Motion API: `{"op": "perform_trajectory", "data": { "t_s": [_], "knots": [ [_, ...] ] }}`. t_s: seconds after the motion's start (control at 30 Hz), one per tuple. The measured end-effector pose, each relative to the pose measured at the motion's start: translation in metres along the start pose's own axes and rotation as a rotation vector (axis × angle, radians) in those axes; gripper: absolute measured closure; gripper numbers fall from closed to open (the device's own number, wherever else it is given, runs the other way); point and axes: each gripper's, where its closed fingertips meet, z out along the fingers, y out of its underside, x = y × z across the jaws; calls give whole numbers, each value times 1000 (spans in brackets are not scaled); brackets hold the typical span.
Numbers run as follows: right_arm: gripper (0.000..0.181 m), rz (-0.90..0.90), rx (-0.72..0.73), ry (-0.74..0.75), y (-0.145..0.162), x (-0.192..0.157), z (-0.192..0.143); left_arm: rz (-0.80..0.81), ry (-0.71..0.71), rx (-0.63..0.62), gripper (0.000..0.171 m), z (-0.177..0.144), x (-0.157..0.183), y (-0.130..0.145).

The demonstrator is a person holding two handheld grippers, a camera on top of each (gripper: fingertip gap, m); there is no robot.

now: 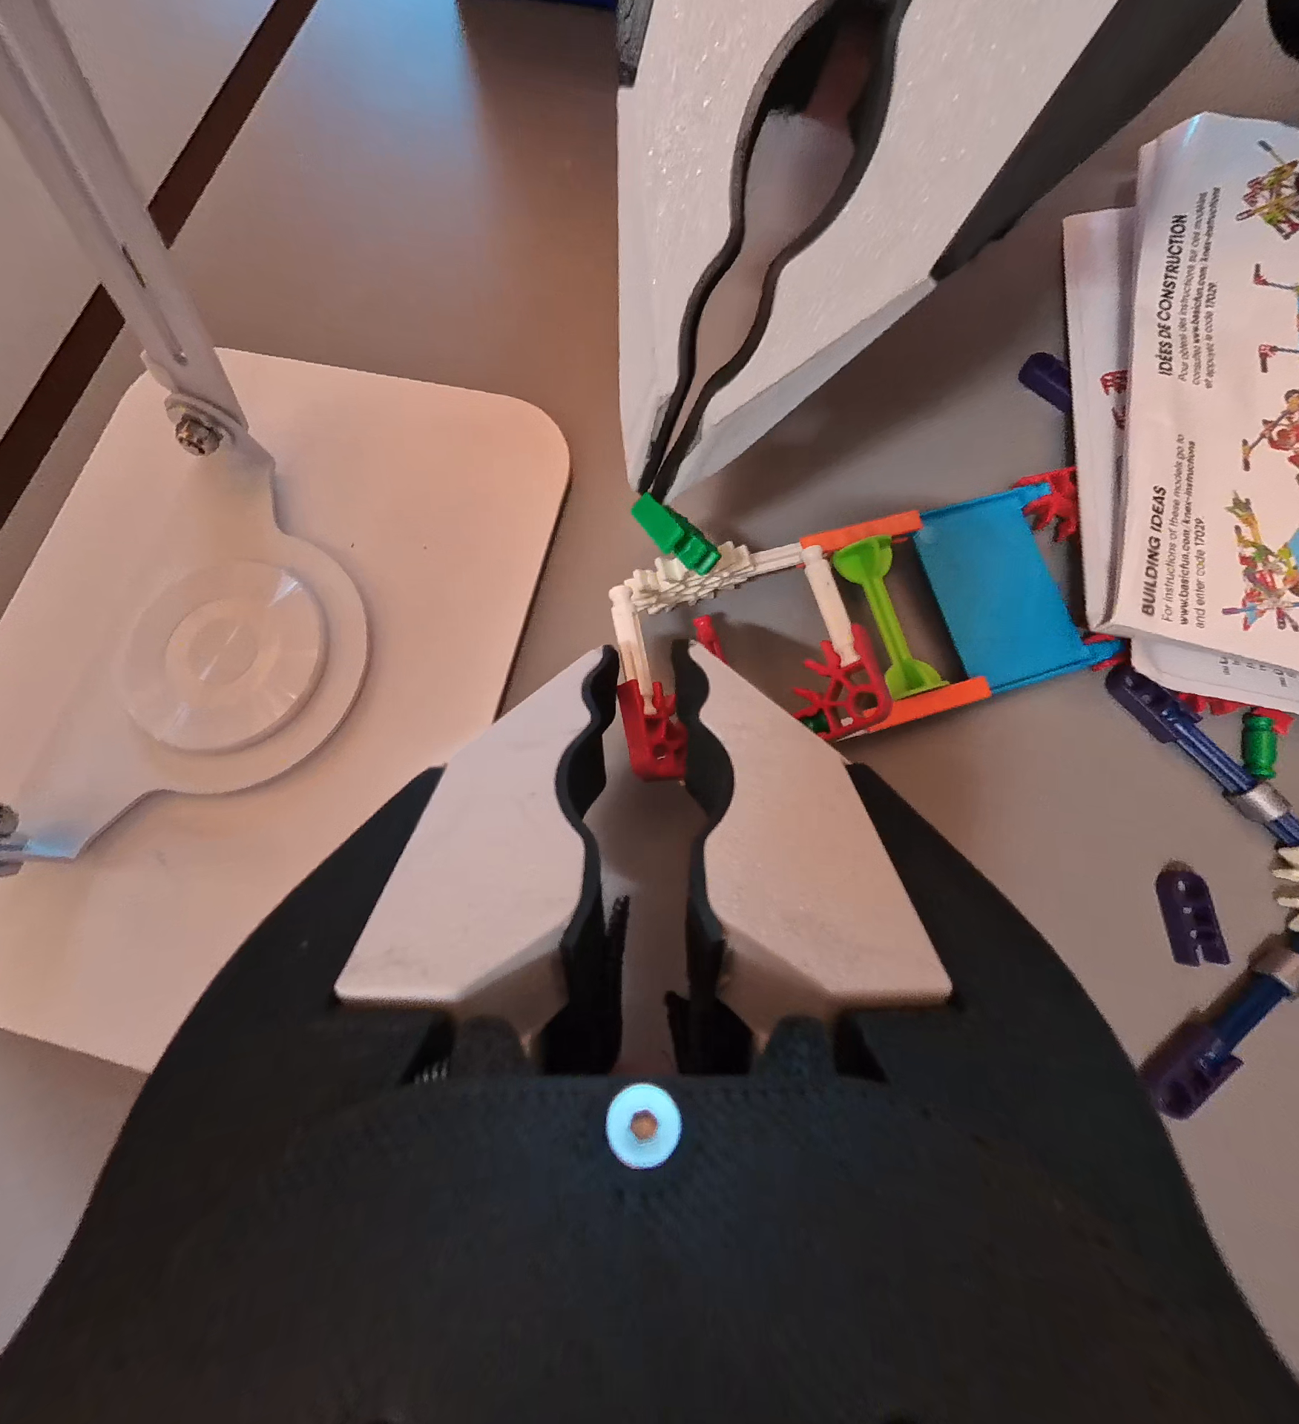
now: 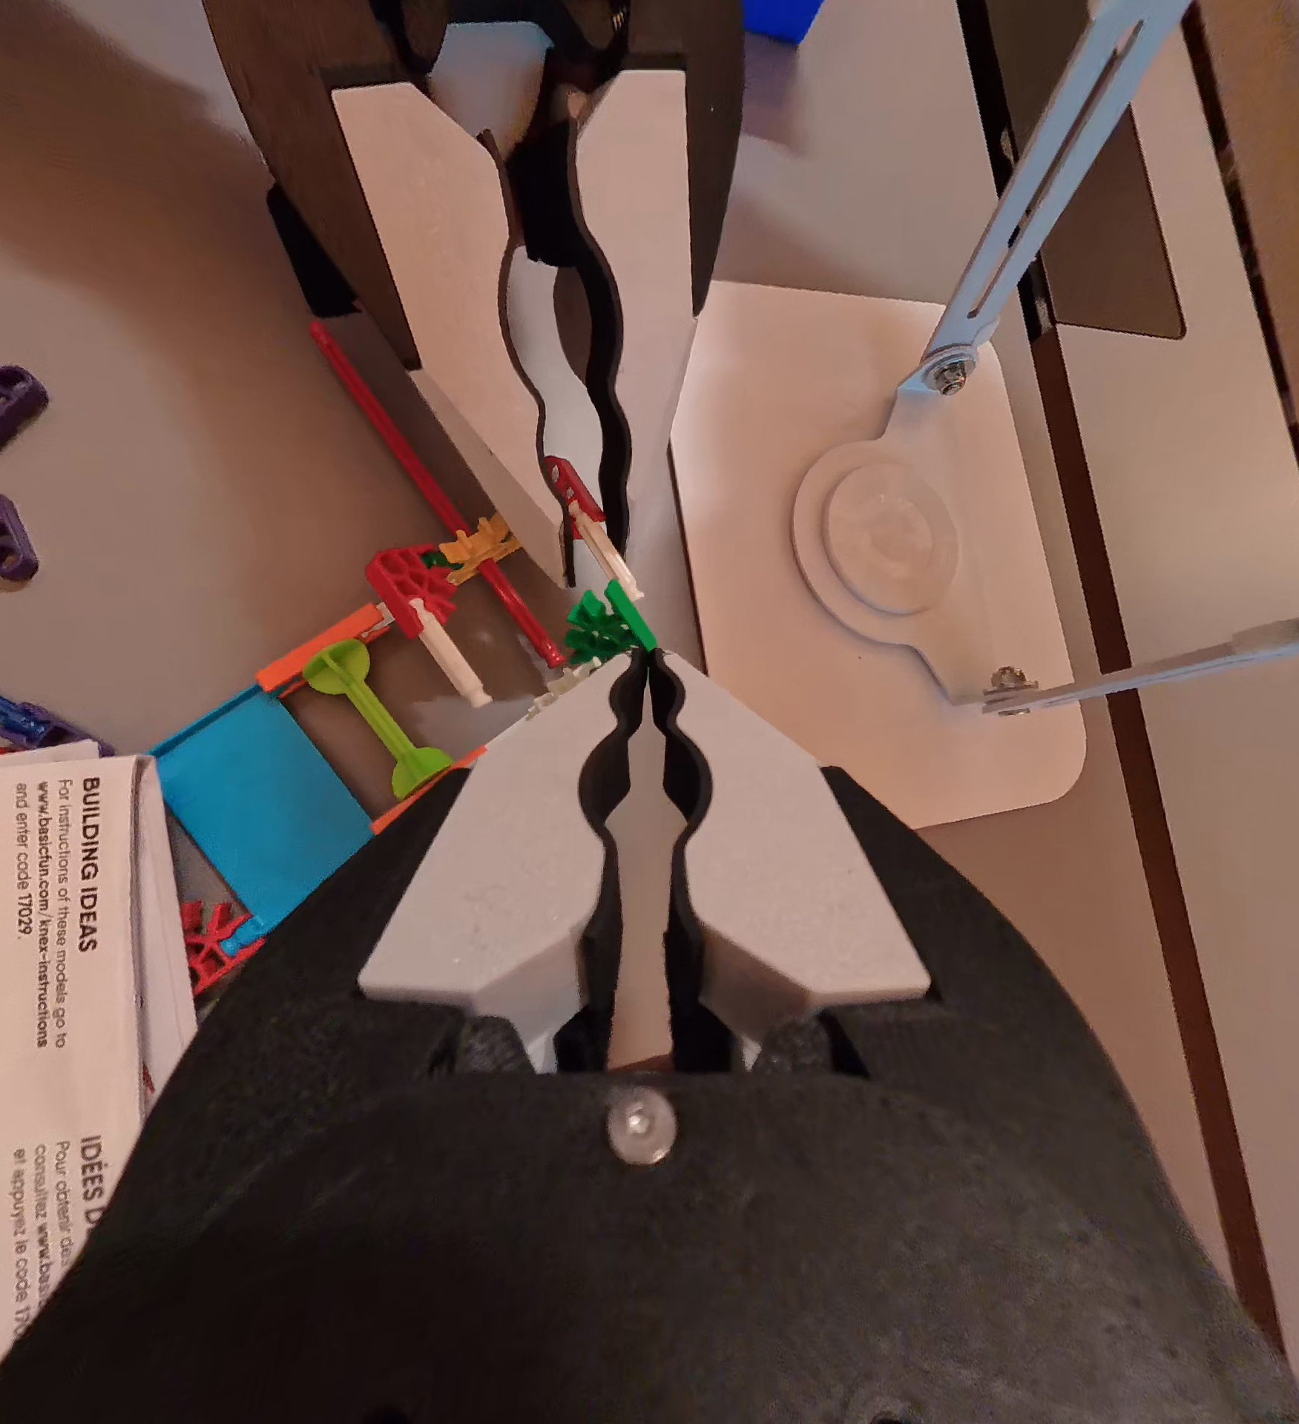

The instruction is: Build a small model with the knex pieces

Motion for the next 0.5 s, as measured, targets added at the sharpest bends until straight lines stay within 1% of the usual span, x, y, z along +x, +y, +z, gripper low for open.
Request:
{"op": "perform_trajectory", "data": {
  "t_s": [0.23, 0.33, 0.43, 0.5],
  "knots": [
    [181, -108, -48, -29, 1, -13, -5, 16, 34, 10, 157, 6, 10, -4],
    [181, -165, -99, 44, 5, -5, -5, 25, 38, 12, 157, 7, 13, -6],
    [181, -183, -94, 48, 2, -7, -4, 26, 26, 9, 161, 9, 12, -6],
    [181, -211, -118, 73, 4, -5, -3, 25, 29, 10, 161, 9, 13, -7]
  ]
}}
